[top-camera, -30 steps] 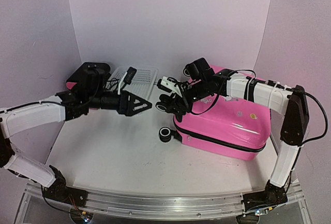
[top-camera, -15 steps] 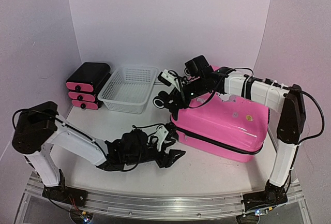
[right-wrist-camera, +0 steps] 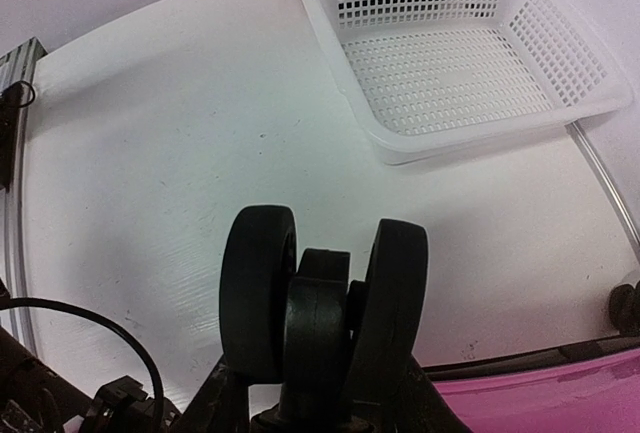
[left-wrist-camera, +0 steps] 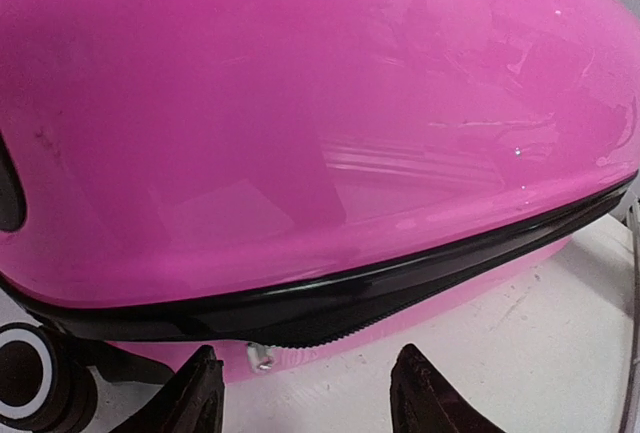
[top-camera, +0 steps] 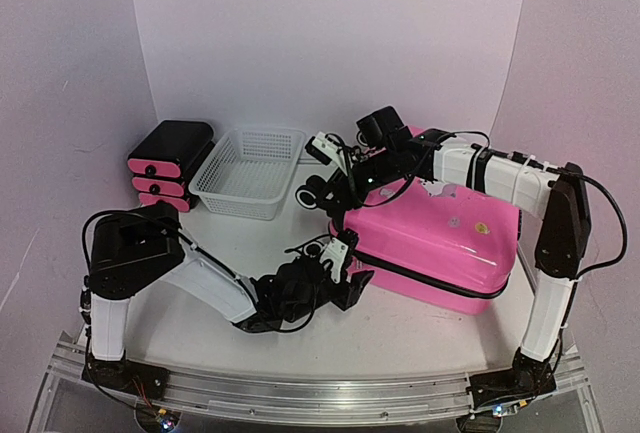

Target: Open, take out, and arrange the luggage

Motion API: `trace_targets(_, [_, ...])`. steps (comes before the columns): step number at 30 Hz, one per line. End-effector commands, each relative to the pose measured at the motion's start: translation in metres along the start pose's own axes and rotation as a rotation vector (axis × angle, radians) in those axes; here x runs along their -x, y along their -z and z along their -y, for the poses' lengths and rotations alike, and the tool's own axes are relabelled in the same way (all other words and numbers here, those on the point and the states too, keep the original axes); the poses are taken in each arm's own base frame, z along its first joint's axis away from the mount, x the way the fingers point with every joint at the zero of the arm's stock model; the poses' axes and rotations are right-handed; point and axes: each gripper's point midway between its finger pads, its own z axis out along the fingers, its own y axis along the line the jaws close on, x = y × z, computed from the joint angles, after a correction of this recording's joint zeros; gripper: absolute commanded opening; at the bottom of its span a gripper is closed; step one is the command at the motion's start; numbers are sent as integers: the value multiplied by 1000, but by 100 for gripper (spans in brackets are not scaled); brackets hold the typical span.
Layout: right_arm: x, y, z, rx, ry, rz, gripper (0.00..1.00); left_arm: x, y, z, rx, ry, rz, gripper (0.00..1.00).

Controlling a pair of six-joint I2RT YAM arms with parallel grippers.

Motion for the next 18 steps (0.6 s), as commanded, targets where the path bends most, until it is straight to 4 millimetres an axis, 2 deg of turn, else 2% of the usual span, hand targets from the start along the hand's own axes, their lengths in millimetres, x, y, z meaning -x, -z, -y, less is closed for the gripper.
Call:
trace_targets(1, [30, 9, -5, 48, -55, 110, 6, 20, -7, -19, 56, 75, 80, 62])
trace_targets(7, [25, 7, -7, 54, -62, 100, 5, 16, -15, -15, -19, 30, 84, 67])
trace_targets(10, [27, 8, -7, 55, -65, 103, 5, 19, -16, -14, -37, 8, 107, 60])
trace_targets(14, [29, 9, -8, 61, -71, 109, 3, 26, -19, -15, -33, 14, 128, 44])
trace_targets(18, [30, 9, -9, 67, -78, 112, 2, 39, -18, -12, -48, 34, 160, 37])
